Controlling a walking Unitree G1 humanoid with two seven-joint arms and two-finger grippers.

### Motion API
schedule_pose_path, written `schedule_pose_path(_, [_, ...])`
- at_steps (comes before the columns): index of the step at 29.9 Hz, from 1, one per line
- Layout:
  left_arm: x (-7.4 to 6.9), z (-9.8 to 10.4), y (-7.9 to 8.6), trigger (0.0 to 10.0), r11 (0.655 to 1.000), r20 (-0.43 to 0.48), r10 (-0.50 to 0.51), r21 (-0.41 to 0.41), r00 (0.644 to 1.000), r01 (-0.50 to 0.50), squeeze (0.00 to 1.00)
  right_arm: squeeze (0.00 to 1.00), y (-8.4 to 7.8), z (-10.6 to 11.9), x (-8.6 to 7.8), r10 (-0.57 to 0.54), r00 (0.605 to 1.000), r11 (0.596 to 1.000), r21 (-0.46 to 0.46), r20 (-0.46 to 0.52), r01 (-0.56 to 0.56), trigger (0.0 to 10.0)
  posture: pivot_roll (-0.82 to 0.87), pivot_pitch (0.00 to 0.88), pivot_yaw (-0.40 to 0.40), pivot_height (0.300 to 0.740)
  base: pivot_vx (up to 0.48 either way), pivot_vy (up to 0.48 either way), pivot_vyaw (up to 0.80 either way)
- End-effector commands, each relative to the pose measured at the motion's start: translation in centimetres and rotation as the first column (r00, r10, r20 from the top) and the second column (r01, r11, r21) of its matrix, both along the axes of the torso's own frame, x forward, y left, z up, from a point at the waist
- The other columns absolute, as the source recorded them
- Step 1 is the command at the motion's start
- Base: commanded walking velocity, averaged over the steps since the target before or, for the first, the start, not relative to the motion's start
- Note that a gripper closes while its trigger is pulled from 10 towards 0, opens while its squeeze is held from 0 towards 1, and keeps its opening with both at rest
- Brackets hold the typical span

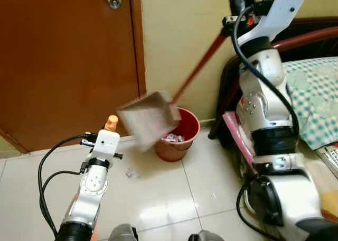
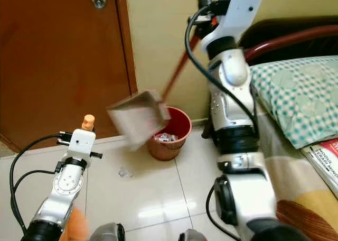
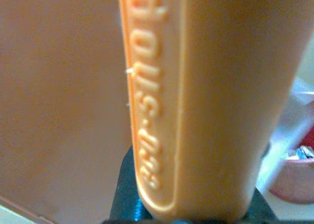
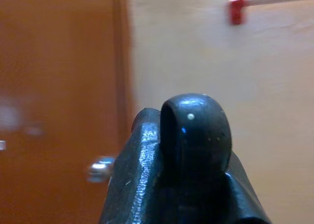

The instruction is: Sweep floor

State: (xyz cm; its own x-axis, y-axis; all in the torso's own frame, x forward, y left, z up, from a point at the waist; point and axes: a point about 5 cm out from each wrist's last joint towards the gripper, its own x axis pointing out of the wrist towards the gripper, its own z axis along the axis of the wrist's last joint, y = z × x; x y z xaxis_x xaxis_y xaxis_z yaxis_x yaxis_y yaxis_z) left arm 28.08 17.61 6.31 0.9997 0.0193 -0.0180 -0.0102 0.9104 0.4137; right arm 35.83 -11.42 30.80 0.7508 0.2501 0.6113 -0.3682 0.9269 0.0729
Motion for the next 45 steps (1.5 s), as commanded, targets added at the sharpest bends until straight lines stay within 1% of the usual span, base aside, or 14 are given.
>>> schedule_pose_path(1, [0.2,0.9,-0.3,10.0,0.999,0.044,-0.006,-0.043,0.999,0.007,0.00,0.00,0.5,0.6,-0.9,0.045,0.999,0.999,0.018,0.028,-0.045,10.0,0.00,0.015,-0.034,0.740,0.000,0.000,0.00])
schedule_pose_path(11, [-0.1,0.8,-0.4,10.0,0.998,0.038,-0.028,-0.048,0.999,0.029,0.00,0.00,0.3,-4.1,-2.9,0.091,0.982,0.994,0.067,-0.163,-0.081,10.0,0.00,0.022,-0.025,0.740,0.000,0.000,0.00])
schedule_pose_path(16, [0.0,0.9,0.0,10.0,0.999,0.040,-0.028,-0.038,0.999,0.030,0.00,0.00,-1.1,-10.1,-3.9,-0.001,0.934,1.000,0.023,-0.357,0.010,10.0,0.00,0.033,-0.018,0.740,0.000,0.000,0.00])
schedule_pose_path(17, [0.0,0.9,0.0,10.0,0.999,0.040,-0.028,-0.038,0.999,0.030,0.00,0.00,-1.1,-10.1,-3.9,-0.001,0.934,1.000,0.023,-0.357,0.010,10.0,0.00,0.033,-0.018,0.740,0.000,0.000,0.00])
schedule_pose_path(19, [0.6,1.2,-0.3,10.0,0.999,0.059,-0.039,-0.031,0.998,0.040,0.00,0.00,-1.8,-12.8,-4.5,-0.066,0.895,0.998,-0.017,-0.440,0.066,10.0,-0.01,0.037,-0.018,0.740,0.000,0.000,0.00])
schedule_pose_path(20, [0.6,1.2,-0.3,10.0,0.999,0.059,-0.039,-0.031,0.998,0.040,0.00,0.00,-1.8,-12.8,-4.5,-0.066,0.895,0.998,-0.017,-0.440,0.066,10.0,-0.01,0.037,-0.018,0.740,0.000,0.000,0.00])
schedule_pose_path(22, [2.0,2.5,-1.3,10.0,0.993,0.121,-0.109,-0.041,0.987,0.114,0.00,0.00,-2.5,-14.5,-5.0,-0.101,0.858,0.994,-0.016,-0.504,0.108,10.0,-0.02,0.058,-0.021,0.740,0.000,0.000,0.00])
schedule_pose_path(29, [5.1,5.2,-3.7,10.0,0.979,0.203,-0.198,-0.007,0.959,0.204,0.00,0.00,-3.8,-16.6,-6.5,-0.187,0.810,0.982,-0.075,-0.556,0.175,10.0,-0.05,0.079,-0.008,0.740,0.000,0.000,0.00])
schedule_pose_path(32, [7.0,6.5,-4.9,10.0,0.972,0.219,-0.234,0.032,0.947,0.233,0.00,0.00,-5.4,-18.2,-7.7,-0.277,0.759,0.960,-0.148,-0.589,0.236,10.0,-0.08,0.104,0.007,0.740,0.000,0.000,0.00])
schedule_pose_path(36, [7.8,7.7,-6.4,10.0,0.960,0.253,-0.280,0.072,0.926,0.270,0.00,0.00,-6.8,-19.1,-8.2,-0.374,0.708,0.927,-0.208,-0.599,0.313,10.0,-0.08,0.120,0.017,0.740,0.000,0.000,0.00])
schedule_pose_path(38, [7.8,7.7,-8.2,10.0,0.932,0.247,-0.363,0.075,0.898,0.356,0.00,0.00,-7.6,-19.7,-8.2,-0.442,0.672,0.896,-0.262,-0.595,0.358,10.0,-0.08,0.127,0.022,0.740,0.000,0.000,0.00])
schedule_pose_path(43, [7.2,6.7,-10.4,10.0,0.863,0.188,-0.505,0.077,0.843,0.500,0.00,0.00,-8.0,-19.9,-8.0,-0.469,0.653,0.882,-0.278,-0.595,0.381,10.0,-0.08,0.133,0.023,0.740,0.000,0.000,0.00])
schedule_pose_path(44, [6.7,6.1,-11.1,10.0,0.825,0.150,-0.563,0.055,0.813,0.562,0.00,0.00,-8.0,-19.9,-7.9,-0.471,0.653,0.881,-0.279,-0.594,0.382,10.0,-0.08,0.132,0.024,0.740,0.000,0.000,0.00])
schedule_pose_path(45, [6.7,6.1,-11.1,10.0,0.825,0.150,-0.563,0.055,0.813,0.562,0.00,0.00,-8.0,-19.9,-7.9,-0.471,0.653,0.881,-0.279,-0.594,0.382,10.0,-0.08,0.132,0.024,0.740,0.000,0.000,0.00])
